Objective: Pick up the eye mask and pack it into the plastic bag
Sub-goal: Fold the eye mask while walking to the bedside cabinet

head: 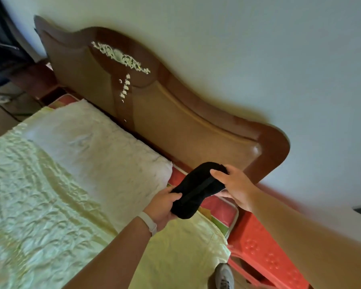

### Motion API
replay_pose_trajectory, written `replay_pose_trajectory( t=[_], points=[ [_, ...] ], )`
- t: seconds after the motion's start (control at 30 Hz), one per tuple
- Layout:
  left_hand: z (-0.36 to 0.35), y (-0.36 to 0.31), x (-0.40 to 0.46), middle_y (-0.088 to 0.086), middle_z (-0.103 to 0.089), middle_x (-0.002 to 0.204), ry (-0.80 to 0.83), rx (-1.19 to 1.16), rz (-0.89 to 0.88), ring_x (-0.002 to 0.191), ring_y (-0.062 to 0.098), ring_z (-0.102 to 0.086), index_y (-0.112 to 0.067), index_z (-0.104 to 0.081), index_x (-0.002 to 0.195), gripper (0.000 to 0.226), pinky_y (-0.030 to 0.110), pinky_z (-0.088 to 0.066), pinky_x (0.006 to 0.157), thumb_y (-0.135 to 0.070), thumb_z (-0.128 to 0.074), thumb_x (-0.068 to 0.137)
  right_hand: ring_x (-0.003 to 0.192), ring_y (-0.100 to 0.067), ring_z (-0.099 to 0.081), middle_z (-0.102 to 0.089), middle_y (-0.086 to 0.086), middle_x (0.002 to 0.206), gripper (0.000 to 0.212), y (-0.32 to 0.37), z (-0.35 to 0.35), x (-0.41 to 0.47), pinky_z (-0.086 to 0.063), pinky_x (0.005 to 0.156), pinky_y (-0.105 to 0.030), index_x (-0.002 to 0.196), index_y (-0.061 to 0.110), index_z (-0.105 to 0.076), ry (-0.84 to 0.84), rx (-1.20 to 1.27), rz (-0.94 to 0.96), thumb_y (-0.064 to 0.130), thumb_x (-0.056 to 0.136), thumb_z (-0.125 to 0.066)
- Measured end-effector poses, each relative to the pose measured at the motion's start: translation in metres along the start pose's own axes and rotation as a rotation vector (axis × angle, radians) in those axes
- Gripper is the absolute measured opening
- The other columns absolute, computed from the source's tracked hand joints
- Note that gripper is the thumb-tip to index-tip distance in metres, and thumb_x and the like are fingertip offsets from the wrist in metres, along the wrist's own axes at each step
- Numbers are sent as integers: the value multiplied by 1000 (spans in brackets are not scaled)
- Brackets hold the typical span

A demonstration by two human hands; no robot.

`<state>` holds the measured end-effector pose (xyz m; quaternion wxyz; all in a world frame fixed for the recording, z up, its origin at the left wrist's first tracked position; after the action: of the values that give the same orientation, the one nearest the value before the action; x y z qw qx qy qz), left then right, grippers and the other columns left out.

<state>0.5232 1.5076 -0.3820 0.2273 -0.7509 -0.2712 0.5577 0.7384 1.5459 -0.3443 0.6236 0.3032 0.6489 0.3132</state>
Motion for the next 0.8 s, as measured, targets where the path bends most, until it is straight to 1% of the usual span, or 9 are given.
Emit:
replay_pose_trajectory(
  t=[0.07, 0.13, 0.2, 0.3, 0.4, 0.5, 0.6, 0.67, 0.8],
  points=[
    [-5, -5, -15, 14, -74, 115, -70, -17, -8, 103, 33, -71, -10, -63, 124, 30, 47, -59, 83, -6, -46, 100, 80, -23, -71, -70, -11, 95, 14, 18, -8, -18, -59, 64, -36, 98, 18, -64, -40, -196, 123, 12, 86, -68],
    [-12, -10, -31, 16, -70, 119, -95, -58, -11, 105, 34, -68, -9, -60, 127, 30, 46, -59, 81, -5, -43, 102, 77, -20, -66, -68, -2, 87, 13, 38, -18, -37, -55, 61, -31, 92, 22, -61, -138, -570, 307, 13, 84, -63],
    [-20, -16, -46, 18, -69, 121, -71, -136, -28, 106, 34, -68, -7, -60, 127, 30, 44, -60, 78, -5, -42, 102, 75, -14, -62, -66, 6, 86, 17, 54, -32, -56, -47, 58, -25, 99, 27, -58, -190, -840, 474, 17, 86, -58],
    [-29, -28, -66, 18, -69, 120, -35, -273, -69, 105, 33, -68, -7, -61, 124, 29, 40, -62, 69, -7, -42, 103, 75, -19, -61, -67, 4, 88, 23, 65, -55, -81, -42, 57, -29, 111, 26, -57, -227, -1033, 682, 19, 89, -54],
    [-33, -35, -82, 21, -70, 117, -39, -376, -94, 101, 34, -69, -5, -62, 121, 26, 40, -63, 64, -12, -44, 104, 83, -20, -62, -67, 5, 96, 22, 64, -76, -101, -46, 60, -31, 111, 25, -59, -220, -1139, 848, 20, 90, -53],
    [-31, -41, -95, 19, -73, 112, -62, -416, -131, 94, 31, -71, -4, -66, 120, 32, 38, -62, 62, -23, -48, 103, 98, -20, -60, -66, 6, 113, 32, 53, -88, -112, -51, 71, -35, 118, 23, -60, -146, -1215, 925, 20, 86, -54],
    [-28, -44, -107, 19, -73, 117, -55, -423, -165, 100, 31, -70, -6, -69, 118, 43, 45, -60, 80, -38, -49, 101, 102, -23, -61, -65, 4, 119, 35, 47, -94, -124, -53, 72, -33, 116, 19, -63, -58, -1232, 1036, 17, 82, -60],
    [-27, -43, -115, 18, -73, 117, -54, -423, -177, 101, 31, -69, -6, -70, 117, 48, 46, -56, 87, -44, -48, 99, 103, -25, -62, -65, 0, 121, 37, 46, -96, -130, -53, 80, -34, 116, 16, -65, 19, -1229, 1115, 18, 79, -65],
    [-33, -41, -131, 19, -72, 107, -81, -360, -277, 88, 27, -71, -1, -66, 119, 32, 37, -61, 68, -22, -50, 99, 121, -22, -49, -52, 0, 138, 51, 47, -93, -142, -41, 102, -35, 132, 19, -52, 213, -1268, 1110, 34, 84, -42]
  ],
)
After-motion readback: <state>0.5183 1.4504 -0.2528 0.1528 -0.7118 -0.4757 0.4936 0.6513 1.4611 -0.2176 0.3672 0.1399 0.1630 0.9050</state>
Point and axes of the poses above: each hand's wrist, its own x-axis towards the middle knuckle, its own z-axis out of the back of the hand, y = z × x, the point moved 4 cm from there along x, towards the middle knuckle
